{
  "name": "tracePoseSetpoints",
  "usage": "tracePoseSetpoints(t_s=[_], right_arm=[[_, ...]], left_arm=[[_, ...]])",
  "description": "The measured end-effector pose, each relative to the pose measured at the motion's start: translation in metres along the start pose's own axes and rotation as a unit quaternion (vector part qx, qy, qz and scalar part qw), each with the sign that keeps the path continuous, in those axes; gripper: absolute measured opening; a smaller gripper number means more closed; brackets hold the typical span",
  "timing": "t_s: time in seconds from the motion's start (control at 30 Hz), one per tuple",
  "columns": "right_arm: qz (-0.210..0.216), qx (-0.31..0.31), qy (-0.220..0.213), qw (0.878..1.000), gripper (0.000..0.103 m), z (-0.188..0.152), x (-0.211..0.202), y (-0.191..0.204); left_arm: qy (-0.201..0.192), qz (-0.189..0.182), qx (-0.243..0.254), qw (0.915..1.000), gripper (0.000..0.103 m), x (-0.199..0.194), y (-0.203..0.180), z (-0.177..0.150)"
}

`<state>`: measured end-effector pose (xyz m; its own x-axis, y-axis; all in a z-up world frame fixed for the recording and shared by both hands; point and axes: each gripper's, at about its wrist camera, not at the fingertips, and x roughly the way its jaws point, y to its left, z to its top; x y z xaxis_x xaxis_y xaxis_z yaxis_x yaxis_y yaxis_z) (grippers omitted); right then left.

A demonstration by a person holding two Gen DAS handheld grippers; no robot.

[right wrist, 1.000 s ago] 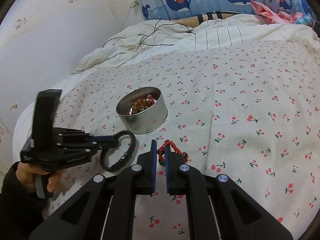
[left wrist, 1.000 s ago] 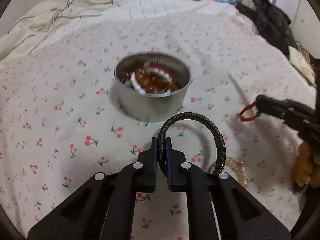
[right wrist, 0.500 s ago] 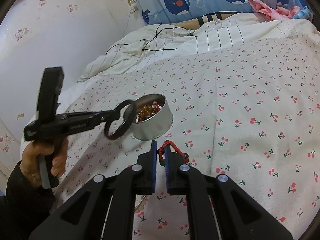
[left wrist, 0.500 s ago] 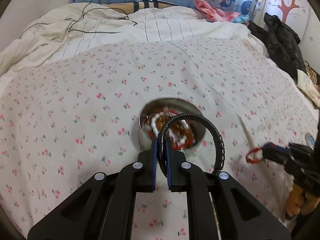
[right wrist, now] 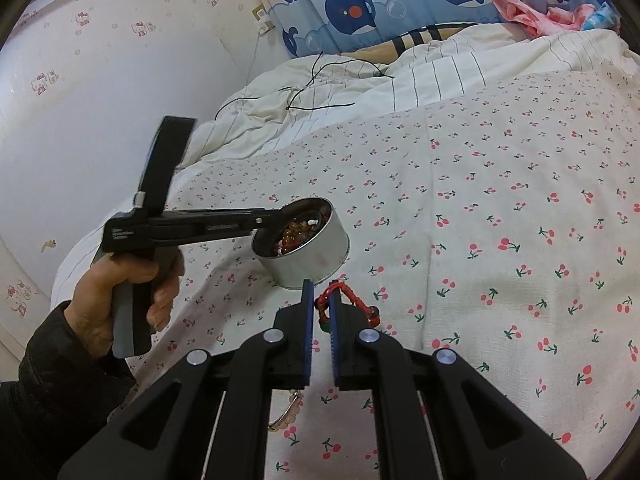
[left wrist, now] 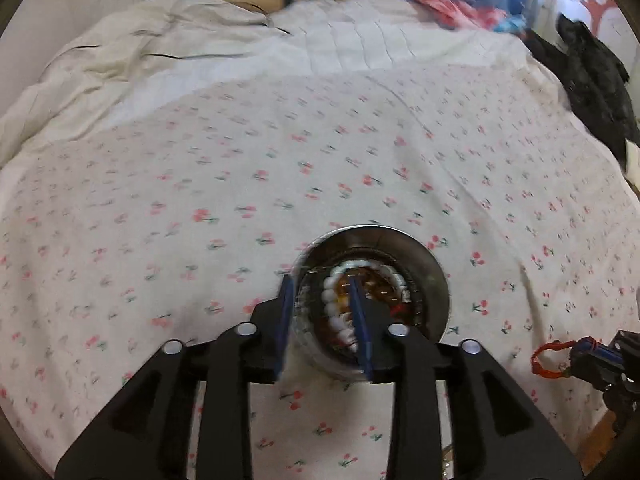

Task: Organize jewelry
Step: 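Lower the red keychain into the tin and open the right gripper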

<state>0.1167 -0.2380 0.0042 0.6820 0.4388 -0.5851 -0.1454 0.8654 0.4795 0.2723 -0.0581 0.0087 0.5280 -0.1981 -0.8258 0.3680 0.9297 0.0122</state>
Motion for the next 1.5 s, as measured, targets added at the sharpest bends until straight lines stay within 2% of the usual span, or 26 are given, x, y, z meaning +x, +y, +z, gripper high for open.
tracePoseSetpoints(t_s=[0.07, 0.17, 0.3, 0.37, 0.43, 0.53, 0.7, 0.77, 0.8, 0.83, 0.9, 0.97, 1.0, 1.03, 1.1, 1.27, 1.37, 1.5], right_arm=[[0.011, 0.007, -0.001, 1.0, 0.008, 0.0, -0.001, -0.001], [0.046, 0.031, -0.008, 0.998, 0.008, 0.003, -0.005, -0.004], [0.08, 0.061, -0.014, 0.995, 0.008, 0.011, -0.006, -0.007], [0.097, 0.082, -0.013, 0.992, 0.008, 0.018, 0.002, -0.009], [0.11, 0.096, -0.014, 0.989, 0.008, 0.026, 0.012, -0.006], [0.13, 0.104, -0.014, 0.986, 0.008, 0.042, 0.032, 0.004], [0.168, 0.102, -0.001, 0.981, 0.008, 0.072, 0.07, 0.03], [0.156, 0.095, 0.024, 0.983, 0.008, 0.075, 0.09, 0.034], [0.122, 0.086, 0.053, 0.987, 0.009, 0.075, 0.105, 0.035], [0.089, 0.076, 0.071, 0.991, 0.023, 0.075, 0.114, 0.034], [0.036, 0.056, 0.096, 0.993, 0.038, 0.072, 0.124, 0.033], [0.019, 0.044, 0.098, 0.994, 0.038, 0.071, 0.119, 0.034], [0.017, 0.038, 0.095, 0.995, 0.039, 0.07, 0.115, 0.034], [0.013, 0.03, 0.09, 0.995, 0.046, 0.069, 0.109, 0.036], [0.006, 0.016, 0.085, 0.996, 0.053, 0.064, 0.097, 0.037], [-0.013, -0.009, 0.092, 0.996, 0.053, 0.043, 0.074, 0.033], [-0.001, -0.01, 0.092, 0.996, 0.053, 0.03, 0.064, 0.026], [0.012, 0.011, 0.085, 0.996, 0.053, 0.042, 0.071, 0.018]], left_arm=[[-0.027, 0.005, -0.021, 0.9994, 0.058, -0.018, 0.01, -0.013], [-0.038, -0.002, -0.057, 0.9976, 0.062, -0.037, 0.03, -0.045], [-0.031, 0.007, -0.105, 0.994, 0.068, -0.031, 0.059, -0.079], [-0.006, -0.002, -0.135, 0.9908, 0.068, -0.019, 0.072, -0.081], [-0.014, -0.016, -0.147, 0.9889, 0.068, -0.021, 0.078, -0.079], [-0.034, 0.001, -0.138, 0.9899, 0.079, -0.029, 0.077, -0.076], [-0.042, -0.001, -0.128, 0.9909, 0.08, -0.035, 0.073, -0.072], [-0.043, 0.004, -0.119, 0.992, 0.08, -0.036, 0.07, -0.071], [-0.043, 0.007, -0.113, 0.9926, 0.08, -0.036, 0.068, -0.07], [-0.042, 0.009, -0.11, 0.993, 0.08, -0.035, 0.066, -0.069], [-0.041, 0.006, -0.102, 0.9939, 0.08, -0.037, 0.064, -0.069], [-0.039, 0.004, -0.098, 0.9944, 0.08, -0.038, 0.062, -0.069], [-0.038, 0.004, -0.095, 0.9947, 0.08, -0.038, 0.061, -0.069], [-0.036, 0.003, -0.093, 0.995, 0.081, -0.038, 0.061, -0.069], [-0.027, 0.002, -0.086, 0.996, 0.082, -0.035, 0.058, -0.071], [-0.003, -0.014, -0.045, 0.9989, 0.082, -0.028, 0.042, -0.074], [0.002, -0.025, -0.029, 0.9993, 0.082, -0.028, 0.034, -0.077], [0.009, -0.018, -0.017, 0.9997, 0.082, -0.024, 0.028, -0.079]])
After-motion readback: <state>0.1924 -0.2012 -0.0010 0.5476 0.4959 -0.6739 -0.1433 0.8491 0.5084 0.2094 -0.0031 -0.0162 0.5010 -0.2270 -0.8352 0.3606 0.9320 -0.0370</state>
